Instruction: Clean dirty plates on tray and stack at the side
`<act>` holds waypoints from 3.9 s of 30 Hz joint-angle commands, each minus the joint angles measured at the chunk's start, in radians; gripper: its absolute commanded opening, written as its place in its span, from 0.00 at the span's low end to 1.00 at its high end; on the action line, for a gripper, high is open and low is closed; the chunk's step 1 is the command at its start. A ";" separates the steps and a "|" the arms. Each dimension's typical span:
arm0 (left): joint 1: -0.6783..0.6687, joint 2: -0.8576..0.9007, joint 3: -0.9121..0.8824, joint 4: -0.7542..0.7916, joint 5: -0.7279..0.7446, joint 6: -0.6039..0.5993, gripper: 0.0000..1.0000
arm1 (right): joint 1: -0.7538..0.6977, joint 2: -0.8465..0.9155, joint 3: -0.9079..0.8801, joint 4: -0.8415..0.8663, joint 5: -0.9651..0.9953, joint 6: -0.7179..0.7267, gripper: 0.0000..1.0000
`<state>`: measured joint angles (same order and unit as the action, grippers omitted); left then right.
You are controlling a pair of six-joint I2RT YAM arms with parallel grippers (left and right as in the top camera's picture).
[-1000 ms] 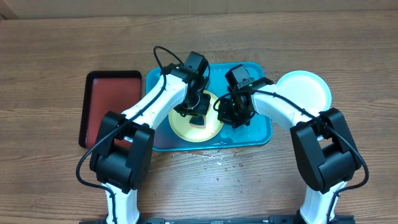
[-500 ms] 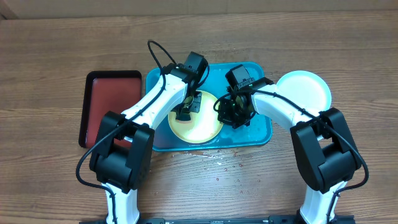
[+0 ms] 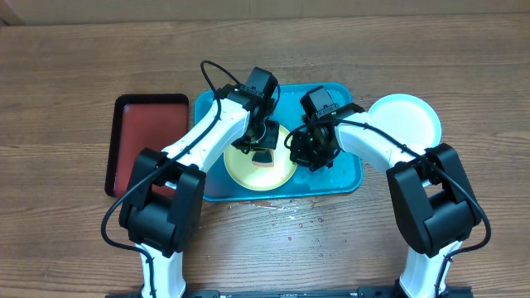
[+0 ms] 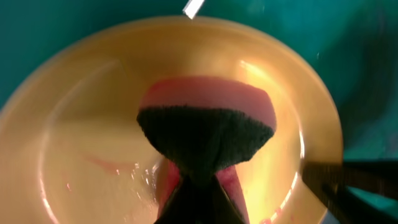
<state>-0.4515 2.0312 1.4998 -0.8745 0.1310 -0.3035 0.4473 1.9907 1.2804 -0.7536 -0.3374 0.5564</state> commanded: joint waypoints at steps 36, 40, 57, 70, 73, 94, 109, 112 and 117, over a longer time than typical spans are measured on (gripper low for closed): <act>0.227 0.010 0.328 -0.349 -0.042 -0.034 0.07 | 0.104 -0.397 -0.008 -0.119 0.646 -0.056 0.04; 0.227 0.010 0.284 -0.325 0.005 -0.034 0.05 | 0.183 -0.418 -0.008 -0.156 0.863 -0.007 0.04; 0.227 0.010 0.267 -0.321 0.020 -0.034 0.04 | 0.431 -0.419 -0.003 -0.256 1.591 0.129 0.04; 0.226 0.010 0.267 -0.321 0.020 -0.034 0.04 | 0.480 -0.420 -0.003 -0.256 1.829 0.128 0.04; 0.222 0.010 0.267 -0.321 0.019 -0.034 0.04 | 0.480 -0.420 -0.003 -0.256 1.829 0.129 0.04; 0.220 0.010 0.267 -0.320 0.019 -0.034 0.04 | 0.428 -0.426 -0.003 -0.255 1.447 0.129 0.04; 0.216 0.010 0.267 -0.318 0.019 -0.034 0.04 | -0.063 -0.425 -0.003 -0.202 0.654 -0.068 0.04; 0.216 0.010 0.267 -0.318 0.019 -0.034 0.04 | -0.172 -0.425 -0.003 -0.198 0.552 -0.068 0.04; 0.216 0.010 0.267 -0.318 0.019 -0.034 0.04 | -0.367 -0.425 -0.007 -0.167 0.454 -0.067 0.04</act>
<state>-0.2230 2.0369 1.7733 -1.1957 0.1390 -0.3592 0.1768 1.5959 1.2659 -0.9390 0.2398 0.5076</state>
